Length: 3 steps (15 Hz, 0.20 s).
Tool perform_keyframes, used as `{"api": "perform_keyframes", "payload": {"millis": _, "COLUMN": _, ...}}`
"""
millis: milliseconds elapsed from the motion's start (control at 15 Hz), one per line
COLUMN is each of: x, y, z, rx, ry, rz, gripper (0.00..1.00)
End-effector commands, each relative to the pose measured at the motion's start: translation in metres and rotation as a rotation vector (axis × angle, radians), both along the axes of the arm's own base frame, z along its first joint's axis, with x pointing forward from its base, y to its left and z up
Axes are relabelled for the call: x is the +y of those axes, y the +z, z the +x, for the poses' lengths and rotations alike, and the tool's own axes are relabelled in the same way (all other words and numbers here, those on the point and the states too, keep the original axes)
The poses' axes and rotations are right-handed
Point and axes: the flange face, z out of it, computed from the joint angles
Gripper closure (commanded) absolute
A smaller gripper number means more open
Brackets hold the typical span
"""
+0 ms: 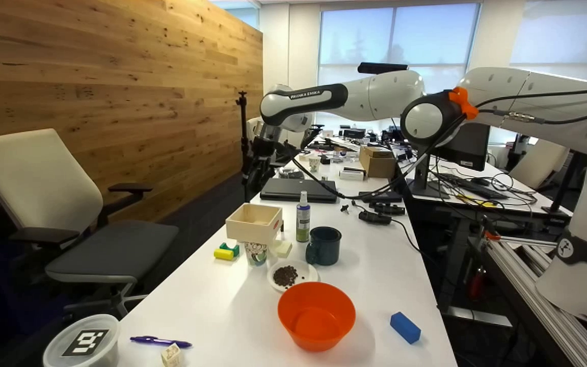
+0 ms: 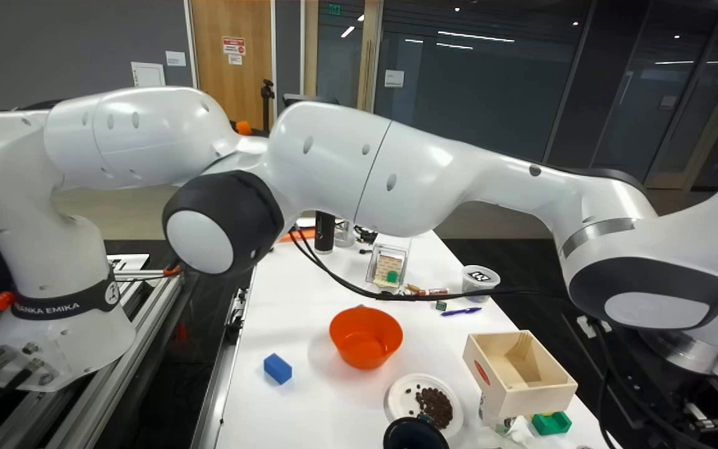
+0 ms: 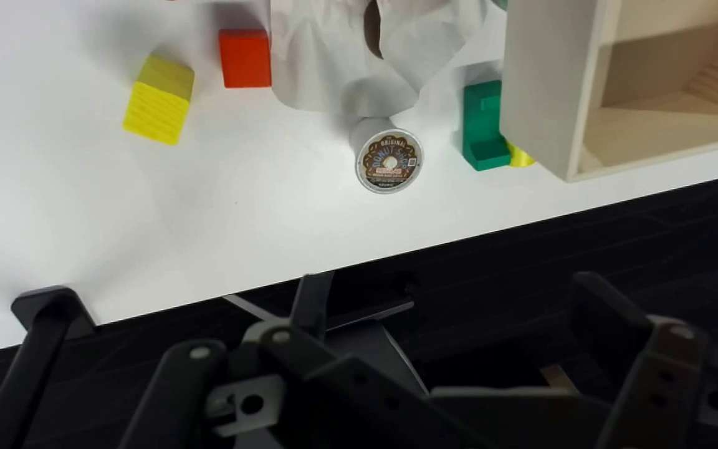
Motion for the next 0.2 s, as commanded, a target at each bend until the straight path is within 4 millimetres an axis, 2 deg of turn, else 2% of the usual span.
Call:
{"api": "perform_keyframes", "payload": {"millis": 0, "x": 0.0003, "y": 0.0001, "z": 0.0001, "rx": 0.0, "ry": 0.0, "rz": 0.0, "gripper": 0.0}}
{"api": "perform_keyframes", "payload": {"millis": 133, "x": 0.0019, "y": 0.0, "z": 0.0008, "rx": -0.001, "ry": 0.001, "rz": 0.001, "gripper": 0.0}}
